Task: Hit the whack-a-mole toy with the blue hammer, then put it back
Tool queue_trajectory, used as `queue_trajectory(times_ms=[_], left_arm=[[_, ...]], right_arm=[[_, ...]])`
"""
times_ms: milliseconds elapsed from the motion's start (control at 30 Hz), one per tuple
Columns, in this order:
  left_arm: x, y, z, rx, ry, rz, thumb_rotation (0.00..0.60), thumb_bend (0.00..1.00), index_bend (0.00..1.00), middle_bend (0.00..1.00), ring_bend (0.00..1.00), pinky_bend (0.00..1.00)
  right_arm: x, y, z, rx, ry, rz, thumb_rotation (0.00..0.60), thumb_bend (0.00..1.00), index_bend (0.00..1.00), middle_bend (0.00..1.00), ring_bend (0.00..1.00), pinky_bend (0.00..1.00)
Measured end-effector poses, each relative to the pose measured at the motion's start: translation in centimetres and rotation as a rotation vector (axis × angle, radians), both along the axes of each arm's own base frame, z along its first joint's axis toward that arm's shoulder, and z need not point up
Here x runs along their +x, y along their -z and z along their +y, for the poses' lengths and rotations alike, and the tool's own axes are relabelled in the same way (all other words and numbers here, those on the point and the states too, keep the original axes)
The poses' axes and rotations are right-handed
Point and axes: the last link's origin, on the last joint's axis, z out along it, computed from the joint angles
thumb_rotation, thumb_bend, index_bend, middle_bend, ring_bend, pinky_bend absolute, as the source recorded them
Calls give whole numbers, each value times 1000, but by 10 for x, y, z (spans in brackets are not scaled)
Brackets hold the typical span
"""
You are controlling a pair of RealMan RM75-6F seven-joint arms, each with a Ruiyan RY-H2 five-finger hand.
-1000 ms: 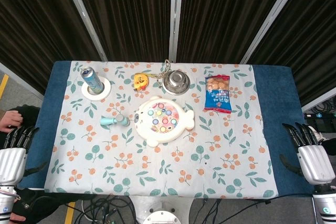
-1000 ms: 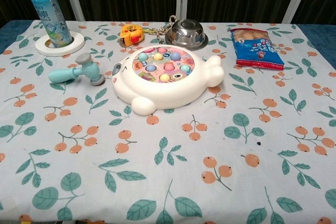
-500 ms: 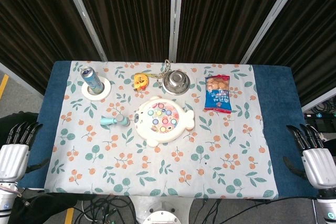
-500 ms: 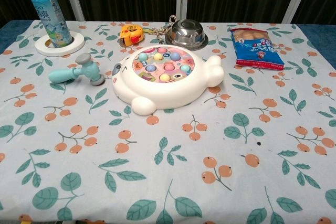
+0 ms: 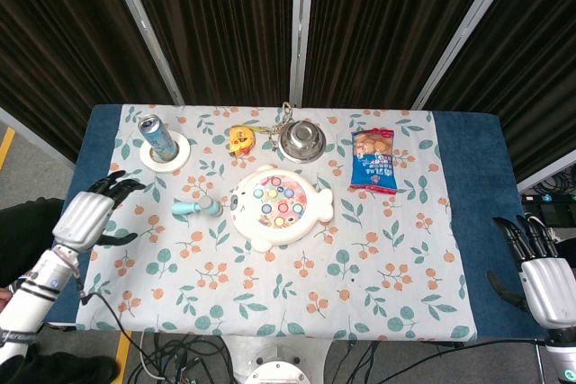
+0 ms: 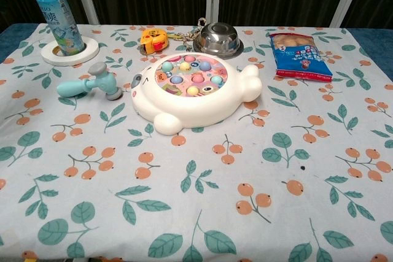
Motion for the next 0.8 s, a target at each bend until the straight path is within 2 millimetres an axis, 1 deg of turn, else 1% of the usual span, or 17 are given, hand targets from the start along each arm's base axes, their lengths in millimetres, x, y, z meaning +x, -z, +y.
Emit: queue_trajectory(times_ms=[100,200,300,400,600,800], left_arm=[[11,17,22,-62,-8,3,600,143,229,256,140,275],[20,37,40,-109,-25,-2,600,145,231,268,156,281],[23,54,53,-131,-46,13,600,150,236,275,158,281],[24,69,61,-139,-65,34,600,159,254,298,183,303],[29,91,64,-149,-89,69,600,196,278,323,206,315],[41,109,70,-165,-100,68,600,232,287,323,207,307]], right_arm=[[0,0,-2,3,7,3,600,232,0,130,0,0],[-1,1,-5,8,15,4,600,231,0,130,0,0],[-2,3,-8,16,23,3,600,232,0,130,0,0],[-5,3,-10,22,31,1,600,232,0,130,0,0],[-7,6,-15,37,35,-4,600,232,0,130,0,0],[-10,7,-16,44,42,-7,600,232,0,130,0,0]])
